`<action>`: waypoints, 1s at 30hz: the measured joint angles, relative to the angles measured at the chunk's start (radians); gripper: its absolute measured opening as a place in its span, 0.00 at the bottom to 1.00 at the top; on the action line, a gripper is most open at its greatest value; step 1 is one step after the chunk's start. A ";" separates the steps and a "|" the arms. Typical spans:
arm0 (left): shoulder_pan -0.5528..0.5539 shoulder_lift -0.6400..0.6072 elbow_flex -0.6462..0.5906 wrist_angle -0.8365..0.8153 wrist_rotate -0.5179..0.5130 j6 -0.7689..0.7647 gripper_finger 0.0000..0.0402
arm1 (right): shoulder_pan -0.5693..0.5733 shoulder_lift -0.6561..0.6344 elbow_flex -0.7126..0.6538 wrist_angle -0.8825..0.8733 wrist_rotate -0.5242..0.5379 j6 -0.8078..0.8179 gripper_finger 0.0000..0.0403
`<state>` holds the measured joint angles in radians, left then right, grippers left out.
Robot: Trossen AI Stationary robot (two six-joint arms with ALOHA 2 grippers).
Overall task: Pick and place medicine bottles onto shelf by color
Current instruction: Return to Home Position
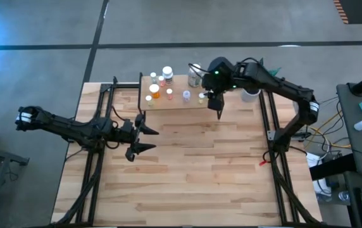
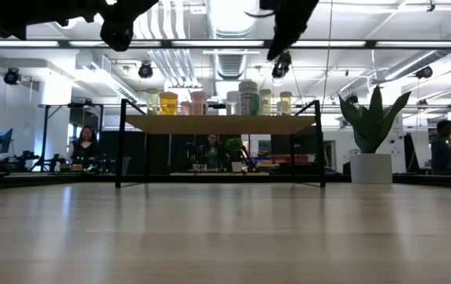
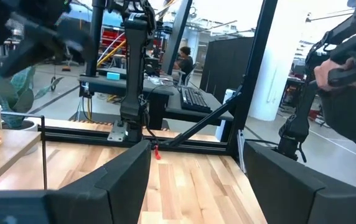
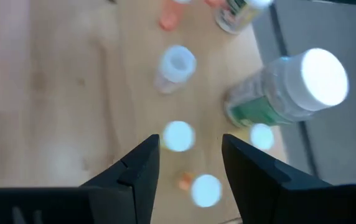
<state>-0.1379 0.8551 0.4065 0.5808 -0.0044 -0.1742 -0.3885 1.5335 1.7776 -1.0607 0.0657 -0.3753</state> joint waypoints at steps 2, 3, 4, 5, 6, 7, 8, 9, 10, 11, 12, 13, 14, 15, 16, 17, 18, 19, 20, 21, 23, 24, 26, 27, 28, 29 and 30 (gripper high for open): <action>0.000 -0.011 0.001 -0.003 0.000 0.005 0.60 | 0.000 -0.028 -0.001 -0.005 -0.059 0.023 0.41; 0.000 -0.025 0.002 -0.006 0.000 0.005 0.60 | 0.000 -0.047 -0.006 -0.006 -0.095 0.045 0.41; 0.000 -0.044 0.005 -0.010 0.000 0.005 0.60 | 0.000 -0.070 -0.013 -0.005 -0.130 0.060 0.41; 0.000 -0.068 0.013 -0.026 0.000 0.010 0.60 | 0.001 -0.094 -0.023 -0.004 -0.164 0.074 0.41; 0.000 -0.099 0.023 -0.058 0.000 0.025 0.60 | 0.004 -0.121 -0.035 0.002 -0.190 0.087 0.41; 0.000 -0.133 0.032 -0.105 -0.001 0.041 0.60 | 0.012 -0.152 -0.053 0.018 -0.205 0.096 0.41; 0.000 -0.167 0.041 -0.150 -0.009 0.054 0.60 | 0.020 -0.187 -0.077 0.046 -0.215 0.102 0.41; 0.000 -0.199 0.047 -0.185 -0.027 0.062 0.60 | 0.032 -0.225 -0.109 0.081 -0.223 0.104 0.41; 0.000 -0.228 0.047 -0.207 -0.054 0.074 0.60 | 0.044 -0.266 -0.148 0.120 -0.226 0.104 0.41; 0.000 -0.258 0.047 -0.226 -0.082 0.085 0.60 | 0.057 -0.306 -0.189 0.163 -0.227 0.104 0.41; 0.000 -0.286 0.044 -0.237 -0.103 0.105 0.60 | 0.071 -0.351 -0.236 0.214 -0.228 0.106 0.41; 0.001 -0.310 0.042 -0.242 -0.116 0.120 0.60 | 0.081 -0.395 -0.290 0.263 -0.230 0.117 0.41; 0.001 -0.335 0.042 -0.253 -0.128 0.134 0.60 | 0.090 -0.442 -0.346 0.313 -0.230 0.128 0.41; 0.001 -0.358 0.042 -0.275 -0.133 0.151 0.60 | 0.099 -0.493 -0.407 0.365 -0.229 0.141 0.41; 0.002 -0.380 0.041 -0.302 -0.135 0.160 0.60 | 0.106 -0.541 -0.471 0.420 -0.228 0.149 0.41; 0.004 -0.397 0.041 -0.333 -0.137 0.168 0.60 | 0.113 -0.592 -0.538 0.475 -0.227 0.156 0.41; 0.006 -0.414 0.041 -0.374 -0.146 0.176 0.60 | 0.117 -0.642 -0.606 0.527 -0.227 0.167 0.41; 0.007 -0.443 0.041 -0.417 -0.172 0.178 0.60 | 0.119 -0.689 -0.669 0.579 -0.227 0.177 0.41; 0.007 -0.483 0.041 -0.457 -0.212 0.179 0.60 | 0.119 -0.735 -0.732 0.632 -0.227 0.190 0.41; 0.007 -0.527 0.041 -0.493 -0.257 0.176 0.60 | 0.118 -0.779 -0.790 0.679 -0.226 0.200 0.41; 0.008 -0.598 0.034 -0.553 -0.316 0.172 0.60 | 0.118 -0.854 -0.889 0.763 -0.222 0.208 0.41; 0.008 -0.626 0.027 -0.573 -0.323 0.168 0.60 | 0.117 -0.888 -0.927 0.797 -0.220 0.210 0.41; 0.008 -0.687 0.016 -0.603 -0.318 0.164 0.59 | 0.117 -0.947 -0.993 0.852 -0.221 0.211 0.41; 0.007 -0.718 0.010 -0.617 -0.316 0.163 0.58 | 0.117 -0.973 -1.018 0.870 -0.221 0.211 0.40; 0.008 -0.741 0.001 -0.643 -0.316 0.160 0.57 | 0.118 -1.000 -1.041 0.881 -0.222 0.213 0.40; 0.008 -0.764 -0.018 -0.691 -0.320 0.151 0.56 | 0.117 -1.022 -1.064 0.889 -0.219 0.221 0.39; 0.008 -0.785 -0.041 -0.725 -0.324 0.137 0.54 | 0.118 -1.042 -1.087 0.897 -0.213 0.227 0.38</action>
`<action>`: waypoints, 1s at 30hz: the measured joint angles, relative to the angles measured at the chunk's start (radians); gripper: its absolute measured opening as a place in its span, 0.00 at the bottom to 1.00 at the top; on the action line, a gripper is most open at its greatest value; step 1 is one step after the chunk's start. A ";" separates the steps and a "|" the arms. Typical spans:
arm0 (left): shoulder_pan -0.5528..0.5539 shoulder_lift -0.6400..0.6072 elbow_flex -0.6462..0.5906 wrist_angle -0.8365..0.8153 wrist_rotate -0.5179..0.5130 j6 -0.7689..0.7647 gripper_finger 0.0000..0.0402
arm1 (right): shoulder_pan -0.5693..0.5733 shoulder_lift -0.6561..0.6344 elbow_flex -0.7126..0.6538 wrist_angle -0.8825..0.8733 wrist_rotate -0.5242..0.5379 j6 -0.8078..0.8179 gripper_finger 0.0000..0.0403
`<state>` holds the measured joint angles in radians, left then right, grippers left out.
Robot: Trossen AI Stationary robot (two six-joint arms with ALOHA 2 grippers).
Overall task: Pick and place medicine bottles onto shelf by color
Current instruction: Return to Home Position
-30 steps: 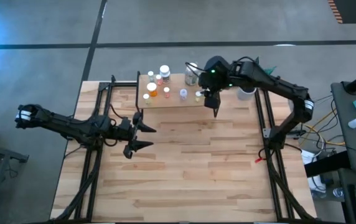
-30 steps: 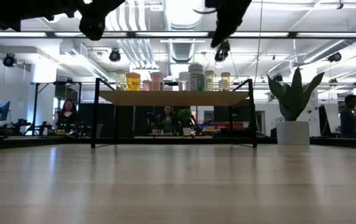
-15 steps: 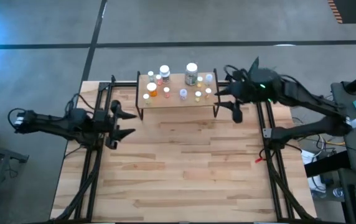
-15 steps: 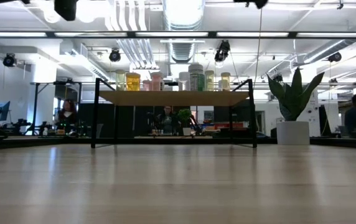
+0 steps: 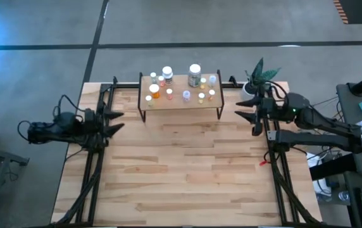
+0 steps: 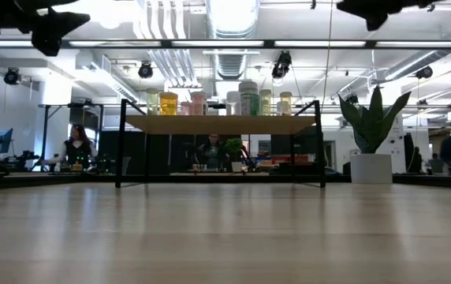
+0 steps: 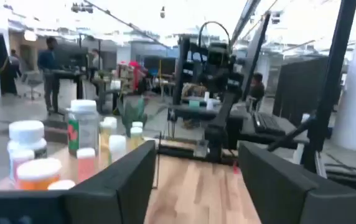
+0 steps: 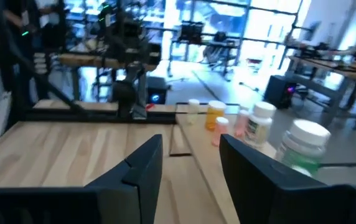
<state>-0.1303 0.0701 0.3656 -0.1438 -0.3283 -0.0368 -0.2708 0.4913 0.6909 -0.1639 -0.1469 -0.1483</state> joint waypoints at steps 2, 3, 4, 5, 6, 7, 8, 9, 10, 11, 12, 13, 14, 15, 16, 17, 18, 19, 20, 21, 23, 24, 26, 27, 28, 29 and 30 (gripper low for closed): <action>0.000 -0.046 -0.033 0.023 -0.001 -0.011 0.49 | 0.000 -0.042 -0.046 0.019 0.031 0.027 0.35; 0.000 -0.050 -0.050 0.033 0.000 -0.016 0.47 | 0.000 -0.062 -0.070 0.027 0.044 0.037 0.34; 0.000 -0.045 -0.058 0.035 -0.003 -0.017 0.45 | 0.000 -0.082 -0.093 0.029 0.046 0.046 0.33; 0.000 -0.046 -0.065 0.031 -0.001 -0.018 0.42 | 0.000 -0.103 -0.117 0.028 0.046 0.052 0.31; 0.000 -0.042 -0.074 0.019 0.005 -0.018 0.40 | 0.000 -0.122 -0.144 0.033 0.046 0.055 0.30; 0.000 -0.035 -0.080 0.024 0.013 -0.018 0.37 | 0.000 -0.142 -0.174 0.052 0.046 0.064 0.28; 0.000 -0.025 -0.086 0.039 0.013 -0.018 0.34 | 0.000 -0.164 -0.204 0.074 0.046 0.078 0.26; 0.000 -0.022 -0.095 0.041 0.011 -0.018 0.31 | 0.000 -0.185 -0.239 0.110 0.046 0.082 0.24; 0.000 -0.028 -0.108 0.027 0.013 -0.018 0.28 | 0.000 -0.202 -0.276 0.155 0.046 0.086 0.22; 0.000 -0.036 -0.119 0.016 0.017 -0.018 0.24 | 0.000 -0.218 -0.313 0.204 0.046 0.087 0.20; 0.000 -0.039 -0.128 0.025 0.022 -0.018 0.21 | 0.000 -0.232 -0.348 0.253 0.046 0.087 0.18; 0.000 -0.044 -0.137 0.038 0.024 -0.017 0.17 | 0.000 -0.246 -0.384 0.304 0.046 0.083 0.16; 0.000 -0.047 -0.150 0.041 0.024 -0.014 0.13 | 0.000 -0.260 -0.417 0.351 0.044 0.076 0.14; 0.000 -0.047 -0.164 0.034 0.024 -0.013 0.09 | 0.000 -0.270 -0.449 0.396 0.042 0.073 0.11; 0.000 -0.047 -0.176 0.022 0.024 -0.012 0.05 | 0.000 -0.277 -0.480 0.436 0.043 0.072 0.09; 0.000 -0.046 -0.185 0.023 0.028 -0.012 0.02 | 0.000 -0.285 -0.512 0.458 0.047 0.071 0.08; 0.000 -0.045 -0.193 0.034 0.030 -0.012 0.02 | 0.000 -0.292 -0.540 0.481 0.050 0.070 0.06; 0.000 -0.045 -0.204 0.046 0.030 -0.012 0.02 | 0.000 -0.300 -0.563 0.507 0.050 0.069 0.04; 0.000 -0.047 -0.221 0.061 0.035 -0.013 0.02 | 0.000 -0.306 -0.584 0.532 0.053 0.069 0.03; 0.000 -0.047 -0.242 0.078 0.050 -0.012 0.02 | 0.000 -0.311 -0.606 0.545 0.061 0.069 0.03; 0.000 -0.047 -0.278 0.130 0.093 -0.009 0.01 | 0.000 -0.321 -0.647 0.565 0.069 0.070 0.02; 0.000 -0.046 -0.294 0.165 0.116 -0.010 0.00 | 0.000 -0.325 -0.667 0.577 0.069 0.070 0.02; 0.000 -0.047 -0.343 0.239 0.134 -0.010 0.00 | 0.000 -0.336 -0.679 0.548 0.073 0.079 0.02; 0.000 -0.047 -0.358 0.233 0.139 -0.014 0.00 | 0.000 -0.337 -0.679 0.530 0.072 0.085 0.02; 0.000 -0.046 -0.357 0.233 0.142 -0.015 0.00 | 0.000 -0.339 -0.679 0.521 0.072 0.089 0.02; 0.000 -0.042 -0.357 0.230 0.149 -0.017 0.00 | 0.000 -0.340 -0.679 0.520 0.069 0.090 0.02; 0.000 -0.036 -0.357 0.229 0.157 -0.017 0.00 | 0.000 -0.342 -0.679 0.515 0.067 0.089 0.02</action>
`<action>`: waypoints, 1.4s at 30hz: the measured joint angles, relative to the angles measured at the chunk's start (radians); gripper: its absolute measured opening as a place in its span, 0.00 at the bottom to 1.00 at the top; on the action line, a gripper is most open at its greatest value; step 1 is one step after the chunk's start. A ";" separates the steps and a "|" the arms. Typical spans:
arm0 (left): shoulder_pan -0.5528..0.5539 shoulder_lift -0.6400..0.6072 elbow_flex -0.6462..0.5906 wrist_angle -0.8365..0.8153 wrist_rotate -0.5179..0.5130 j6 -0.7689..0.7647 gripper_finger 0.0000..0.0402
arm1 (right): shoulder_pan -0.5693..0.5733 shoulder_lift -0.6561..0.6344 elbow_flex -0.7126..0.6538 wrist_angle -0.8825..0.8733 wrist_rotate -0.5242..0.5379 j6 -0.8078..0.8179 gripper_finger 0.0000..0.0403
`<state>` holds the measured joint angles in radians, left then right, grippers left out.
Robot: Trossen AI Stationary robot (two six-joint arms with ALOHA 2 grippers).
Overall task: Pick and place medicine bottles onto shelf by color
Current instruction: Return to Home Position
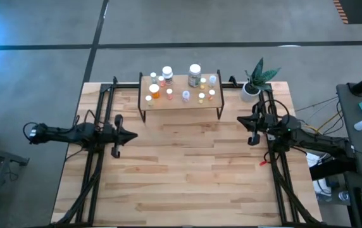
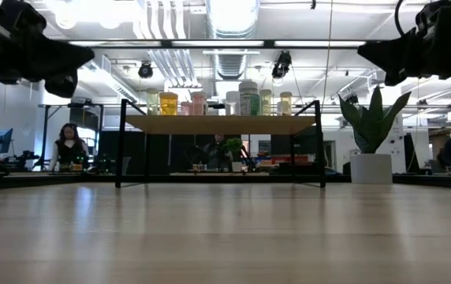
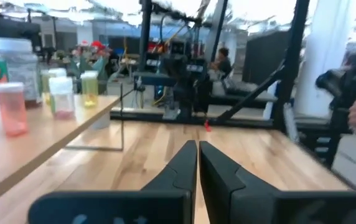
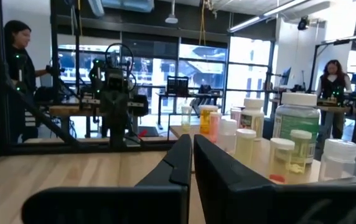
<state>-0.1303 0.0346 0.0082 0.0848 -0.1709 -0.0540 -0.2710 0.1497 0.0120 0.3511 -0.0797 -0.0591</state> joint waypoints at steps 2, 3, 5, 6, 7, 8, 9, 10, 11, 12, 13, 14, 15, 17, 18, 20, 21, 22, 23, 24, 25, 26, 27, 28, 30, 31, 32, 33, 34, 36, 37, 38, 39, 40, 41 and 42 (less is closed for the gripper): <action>0.000 0.003 0.000 0.011 0.014 0.000 0.00 | 0.000 0.000 0.000 -0.001 -0.003 -0.004 0.02; 0.000 0.002 0.000 0.008 0.022 0.000 0.00 | 0.000 0.001 0.000 -0.001 -0.004 -0.005 0.02; 0.000 0.002 0.000 0.002 0.033 0.000 0.00 | 0.000 0.001 0.000 -0.001 -0.004 -0.009 0.02; 0.000 0.001 0.000 0.003 0.039 0.000 0.00 | 0.000 0.002 0.000 -0.002 -0.004 -0.010 0.02; 0.000 0.001 0.000 0.004 0.048 0.000 0.00 | 0.000 0.002 0.000 -0.002 -0.004 -0.008 0.02; 0.000 0.001 0.000 0.003 0.067 -0.009 0.00 | 0.000 0.002 0.000 -0.002 -0.004 -0.005 0.02; 0.000 0.004 0.000 0.004 0.097 -0.015 0.00 | 0.000 0.002 0.000 -0.002 -0.004 -0.002 0.02; 0.000 0.006 -0.001 0.004 0.116 -0.016 0.00 | 0.000 0.002 0.000 -0.002 -0.004 0.004 0.02; -0.001 0.007 -0.001 0.002 0.114 -0.016 0.00 | 0.000 0.002 0.000 -0.002 -0.006 0.007 0.02; 0.000 0.006 -0.001 0.002 0.090 -0.016 0.00 | 0.000 0.002 0.000 -0.002 -0.006 0.008 0.02; 0.000 0.003 -0.001 0.002 0.066 -0.018 0.00 | 0.000 0.002 0.000 -0.003 -0.006 0.008 0.02; 0.000 0.001 -0.001 0.003 0.057 -0.018 0.00 | 0.000 0.002 0.000 -0.002 -0.006 0.015 0.02; 0.000 0.003 -0.001 0.004 0.056 -0.018 0.00 | 0.000 0.002 0.000 -0.002 -0.006 0.024 0.02; 0.000 0.005 -0.002 0.003 0.055 -0.015 0.00 | 0.000 0.002 0.000 -0.003 -0.001 0.055 0.02; 0.000 0.004 -0.002 0.003 0.055 -0.015 0.00 | 0.000 0.002 0.000 -0.003 0.001 0.063 0.02; 0.000 0.006 -0.002 0.004 0.053 -0.014 0.00 | 0.000 0.002 -0.001 -0.003 0.001 0.058 0.02; 0.000 0.007 -0.002 0.003 0.053 -0.014 0.00 | 0.000 0.002 -0.001 -0.003 0.001 0.054 0.02; 0.000 0.007 -0.002 0.004 0.053 -0.014 0.00 | 0.000 0.002 -0.001 -0.003 0.001 0.050 0.02; 0.000 0.007 -0.002 0.004 0.052 -0.014 0.00 | 0.000 0.002 -0.001 -0.003 0.001 0.049 0.02; 0.000 0.007 -0.002 0.004 0.052 -0.014 0.00 | 0.000 0.002 -0.001 -0.003 0.001 0.049 0.02; 0.000 0.007 -0.002 0.004 0.052 -0.014 0.00 | 0.000 0.002 -0.001 -0.003 0.001 0.049 0.02; 0.000 0.006 -0.002 0.004 0.052 -0.014 0.00 | 0.000 0.002 -0.001 -0.003 0.001 0.049 0.02; 0.000 0.006 -0.002 0.004 0.052 -0.014 0.00 | 0.000 0.002 -0.001 -0.003 0.001 0.049 0.02; 0.000 0.006 -0.002 0.004 0.052 -0.014 0.00 | 0.000 0.002 -0.001 -0.003 0.001 0.049 0.02; 0.000 0.007 -0.003 0.004 0.052 -0.014 0.00 | 0.000 0.002 -0.001 -0.003 0.001 0.050 0.02; 0.000 0.007 -0.003 0.004 0.052 -0.014 0.00 | 0.000 0.002 -0.001 -0.003 0.001 0.050 0.02; 0.000 0.007 -0.003 0.004 0.051 -0.013 0.00 | 0.000 0.002 -0.001 -0.003 0.001 0.049 0.02; 0.000 0.007 -0.003 0.004 0.051 -0.013 0.00 | 0.000 0.002 -0.001 -0.003 0.001 0.049 0.02; 0.000 0.007 -0.003 0.004 0.051 -0.013 0.00 | 0.000 0.002 -0.001 -0.003 0.001 0.049 0.02; 0.000 0.007 -0.003 0.004 0.050 -0.013 0.00 | 0.000 0.002 -0.001 -0.003 0.001 0.050 0.02; 0.000 0.007 -0.003 0.004 0.050 -0.013 0.00 | 0.000 0.002 -0.001 -0.003 0.001 0.049 0.02; 0.000 0.008 -0.003 0.004 0.050 -0.013 0.00 | 0.000 0.002 -0.001 -0.003 0.001 0.049 0.02; 0.000 0.009 -0.003 0.004 0.050 -0.013 0.00 | 0.000 0.002 -0.001 -0.003 0.001 0.049 0.02; 0.000 0.009 -0.003 0.004 0.050 -0.013 0.00 | 0.000 0.002 -0.001 -0.003 0.001 0.050 0.02; 0.000 0.009 -0.003 0.004 0.050 -0.013 0.00 | 0.000 0.002 -0.001 -0.003 0.001 0.050 0.02; 0.000 0.009 -0.003 0.004 0.050 -0.013 0.00 | 0.000 0.002 -0.001 -0.003 0.002 0.049 0.02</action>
